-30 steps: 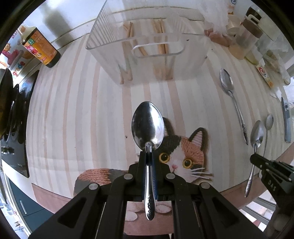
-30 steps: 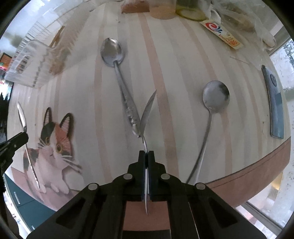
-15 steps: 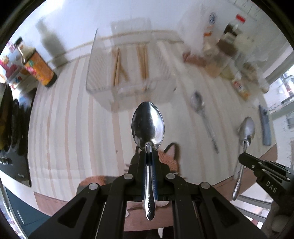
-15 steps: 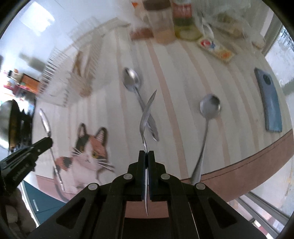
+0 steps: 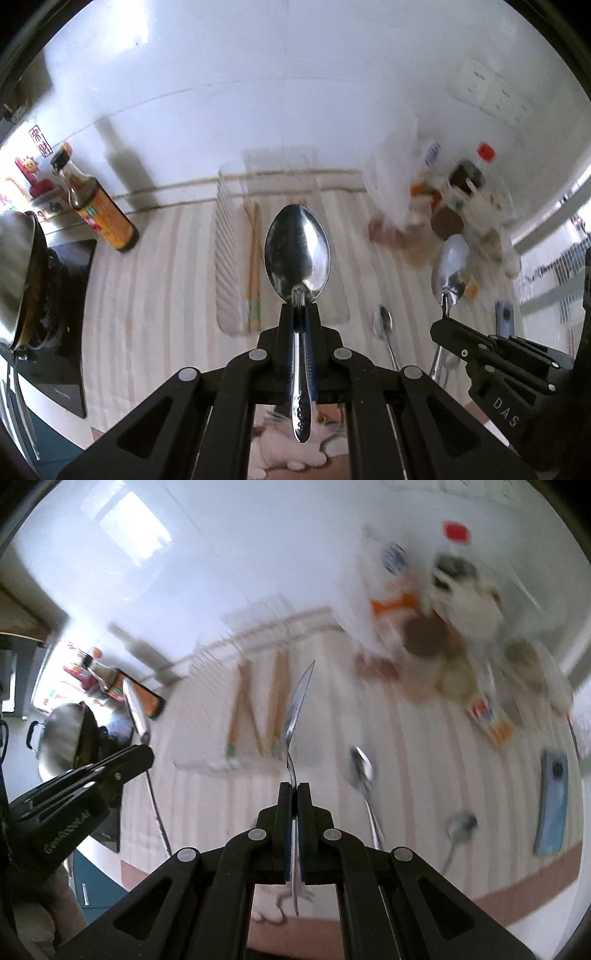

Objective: Organize utensils
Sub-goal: 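Lift both held spoons and carry them to the clear basket, then open both tools to drop the spoons into the basket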

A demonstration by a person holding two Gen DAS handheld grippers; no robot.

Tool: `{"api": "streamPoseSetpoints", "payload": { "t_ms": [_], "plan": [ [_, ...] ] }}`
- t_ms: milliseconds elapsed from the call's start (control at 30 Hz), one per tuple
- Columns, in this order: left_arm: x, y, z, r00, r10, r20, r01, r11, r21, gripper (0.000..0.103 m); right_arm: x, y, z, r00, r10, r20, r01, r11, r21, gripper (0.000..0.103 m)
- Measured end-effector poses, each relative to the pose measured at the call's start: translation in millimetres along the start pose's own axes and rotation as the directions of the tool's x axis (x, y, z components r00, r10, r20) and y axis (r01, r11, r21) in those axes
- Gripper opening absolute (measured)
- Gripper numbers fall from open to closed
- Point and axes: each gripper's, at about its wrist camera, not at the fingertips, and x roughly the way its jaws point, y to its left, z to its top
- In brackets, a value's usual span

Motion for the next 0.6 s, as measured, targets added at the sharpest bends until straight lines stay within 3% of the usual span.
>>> {"api": "streamPoseSetpoints", "payload": {
  "t_ms": [233, 433, 600],
  "plan": [
    [28.2, 26.2, 41.1, 0.998, -0.008, -0.056, 0.004, 0.997, -0.072, 0.004, 19.2, 36.6, 61.6, 1.000, 0.013, 0.014, -0.012, 0.997, -0.073, 0.003],
    [74.5, 50.1, 63.2, 0.985, -0.061, -0.160, 0.038, 0.989, -0.144, 0.004, 67.3, 49.5, 97.5, 0.999, 0.014, -0.051, -0.018, 0.997, -0.075, 0.003],
    [90.6, 57.1, 73.6, 0.981, -0.020, -0.191, -0.010, 0.988, -0.151, 0.008, 110.8, 53.1, 114.4, 0.993, 0.008, -0.119, -0.017, 0.997, -0.071, 0.004]
  ]
}}
